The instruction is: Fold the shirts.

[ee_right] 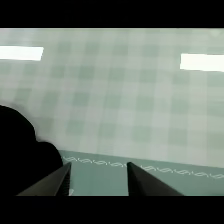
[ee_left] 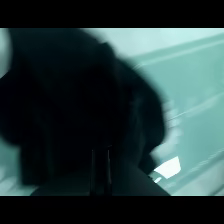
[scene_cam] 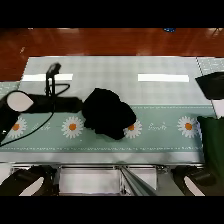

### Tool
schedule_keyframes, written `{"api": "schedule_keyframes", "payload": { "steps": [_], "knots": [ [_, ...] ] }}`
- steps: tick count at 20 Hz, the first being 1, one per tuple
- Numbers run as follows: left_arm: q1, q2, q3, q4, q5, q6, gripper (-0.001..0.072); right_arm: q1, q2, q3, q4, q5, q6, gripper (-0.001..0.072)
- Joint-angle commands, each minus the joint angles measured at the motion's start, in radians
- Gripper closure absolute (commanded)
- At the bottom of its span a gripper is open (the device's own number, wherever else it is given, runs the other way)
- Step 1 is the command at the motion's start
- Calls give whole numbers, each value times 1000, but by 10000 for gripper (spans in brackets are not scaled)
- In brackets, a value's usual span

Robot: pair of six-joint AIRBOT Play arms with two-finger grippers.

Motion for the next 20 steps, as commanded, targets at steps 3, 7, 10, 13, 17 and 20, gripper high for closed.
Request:
{"api": "schedule_keyframes", "payload": {
  "steps": [3,7,10,13,17,20],
  "knots": [
    [89,-53,-176,145,-99,-99,306,1,-56,-204,96,-36,29,305],
    [165,-27,-59,146,-173,-116,199,-15,-193,-241,95,-104,-25,305],
    [267,74,73,145,-159,-118,200,-182,-231,-157,34,-156,-25,305],
    [378,193,80,137,-142,-151,200,-469,-241,-155,45,-203,-12,305],
    [394,187,-208,-230,-195,-76,200,-669,-291,-302,331,-200,-137,305],
    [393,65,-349,-447,-161,78,200,-668,-350,-375,451,-153,-278,305]
  ]
}}
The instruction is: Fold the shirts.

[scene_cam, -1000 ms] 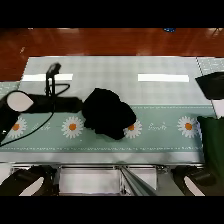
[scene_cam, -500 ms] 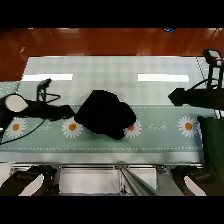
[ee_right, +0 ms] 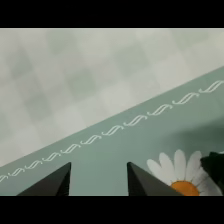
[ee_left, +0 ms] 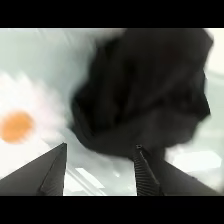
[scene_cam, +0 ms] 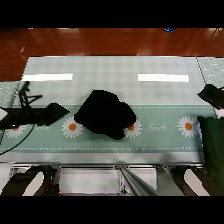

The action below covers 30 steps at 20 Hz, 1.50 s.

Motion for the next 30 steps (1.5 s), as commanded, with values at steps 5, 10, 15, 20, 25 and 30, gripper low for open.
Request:
{"api": "schedule_keyframes", "payload": {
  "steps": [5,10,15,20,25,30],
  "knots": [
    [0,-259,-128,-403,99,270,199,-51,-92,-72,257,86,-226,305],
    [-68,-342,-114,-433,115,373,427,92,-134,-72,268,60,-234,305],
    [-63,-341,-55,-424,47,422,679,275,-321,-71,397,-21,-248,305],
    [-63,-341,-47,-424,47,437,679,381,-503,-69,643,-14,-378,305],
    [-63,-341,-47,-424,43,437,679,485,-629,8,664,26,-385,305],
    [-66,-341,-47,-424,44,437,679,595,-695,93,671,28,-356,306]
  ]
}}
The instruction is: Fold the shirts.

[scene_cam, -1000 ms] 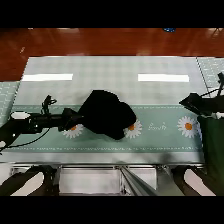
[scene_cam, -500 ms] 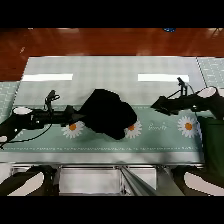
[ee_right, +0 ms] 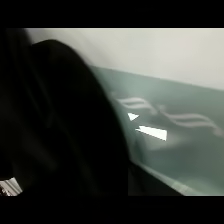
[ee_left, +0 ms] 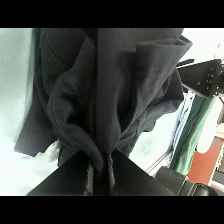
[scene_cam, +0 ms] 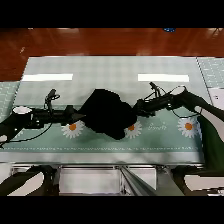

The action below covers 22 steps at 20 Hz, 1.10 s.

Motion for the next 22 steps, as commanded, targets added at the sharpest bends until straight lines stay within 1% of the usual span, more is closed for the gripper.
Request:
{"api": "schedule_keyframes", "payload": {
  "steps": [1,2,3,4,6,8,10,11,13,16,18,20,21,22],
  "knots": [
    [-4,-1,1,0,0,2,679,85,-52,68,16,8,24,318],
    [-4,-1,1,0,0,2,679,107,-51,88,11,8,21,455],
    [-3,0,3,-1,2,1,678,121,-51,111,9,24,12,660],
    [1,0,14,-1,-5,1,679,125,-47,143,8,67,-1,688],
    [19,12,87,-1,-61,1,679,114,2,220,-55,145,13,689],
    [40,58,236,-2,-116,-7,679,79,106,330,-184,163,101,689],
    [61,115,425,-1,-110,-49,679,29,228,483,-290,160,174,689],
    [71,139,542,-1,-82,-71,679,2,286,576,-329,156,202,689],
    [84,156,787,-1,-18,-153,679,-29,383,754,-377,143,224,689],
    [113,158,1142,19,-30,-166,679,-32,509,990,-479,135,241,689],
    [138,163,1337,152,-97,-229,679,-32,591,1073,-533,137,241,689],
    [156,179,1472,325,-192,-317,679,-32,679,1089,-592,144,241,689],
    [159,194,1503,374,-224,-334,679,-32,719,1089,-618,161,242,689],
    [159,214,1515,396,-250,-333,679,-32,750,1089,-628,185,243,689]
  ]
}}
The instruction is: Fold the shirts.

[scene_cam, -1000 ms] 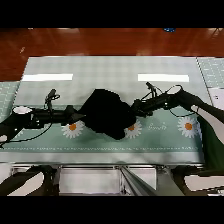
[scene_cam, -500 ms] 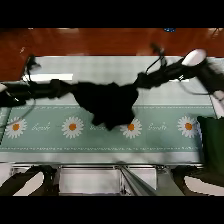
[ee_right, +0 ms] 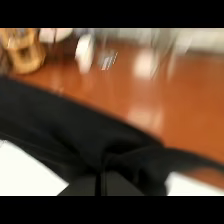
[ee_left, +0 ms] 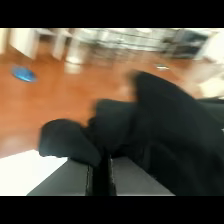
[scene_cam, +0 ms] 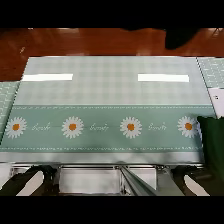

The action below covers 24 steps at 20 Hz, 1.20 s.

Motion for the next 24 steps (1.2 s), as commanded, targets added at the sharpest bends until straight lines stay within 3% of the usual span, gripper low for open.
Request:
{"api": "schedule_keyframes", "payload": {
  "steps": [1,9,16,20,24],
  "knots": [
    [16,53,152,172,-113,-75,679,-3,132,49,-97,60,8,689],
    [15,175,0,171,-383,-75,679,-3,160,-23,-19,367,31,689],
    [15,412,-673,172,-376,-55,679,-2,193,-493,108,336,12,688],
    [15,448,-1063,172,-249,-43,679,-2,203,-820,136,203,6,689],
    [15,333,-1227,172,48,18,679,-2,159,-1003,135,-35,-9,688]
  ]
}}
